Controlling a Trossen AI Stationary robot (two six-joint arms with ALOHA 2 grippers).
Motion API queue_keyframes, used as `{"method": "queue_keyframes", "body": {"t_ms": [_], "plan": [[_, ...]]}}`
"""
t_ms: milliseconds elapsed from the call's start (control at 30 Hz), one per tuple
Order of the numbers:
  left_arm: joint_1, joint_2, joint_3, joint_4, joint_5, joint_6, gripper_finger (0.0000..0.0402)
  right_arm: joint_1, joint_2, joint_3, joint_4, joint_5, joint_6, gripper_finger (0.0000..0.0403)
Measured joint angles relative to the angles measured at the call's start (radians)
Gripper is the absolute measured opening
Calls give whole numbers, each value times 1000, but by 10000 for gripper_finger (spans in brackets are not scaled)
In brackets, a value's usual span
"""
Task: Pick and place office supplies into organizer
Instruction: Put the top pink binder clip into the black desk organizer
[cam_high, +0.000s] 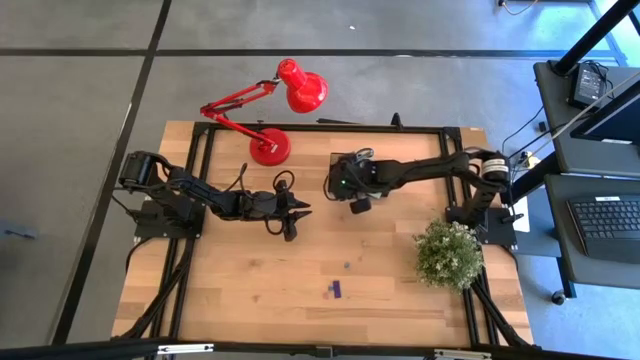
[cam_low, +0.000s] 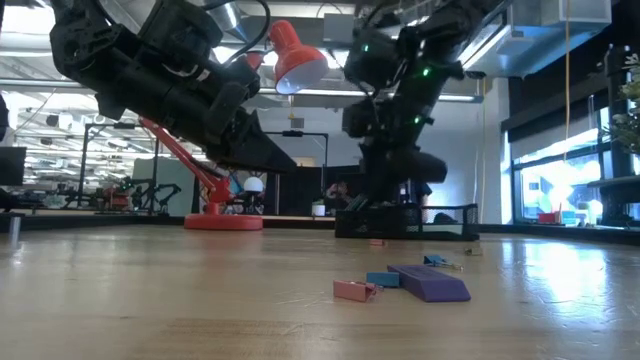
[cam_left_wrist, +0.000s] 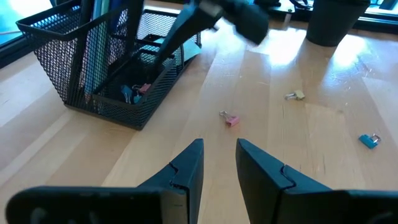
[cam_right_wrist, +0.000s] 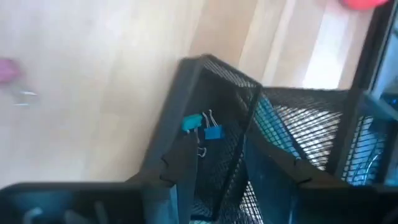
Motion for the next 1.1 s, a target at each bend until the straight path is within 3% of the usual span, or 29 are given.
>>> {"method": "queue_keyframes", "body": {"t_ms": [100, 300, 400, 1100], "plan": [[0, 0, 0, -3, 0, 0, 88, 23, -32, 1, -42, -47, -23, 135], [0, 0, 0, -4, 0, 0, 88, 74, -45, 1, -99, -330, -106, 135], [0, 0, 0, -7, 0, 0, 88, 92, -38, 1, -85, -423, -117, 135], [0, 0, 0, -12, 0, 0, 88, 103, 52, 1, -43, -471, -216, 135]]}}
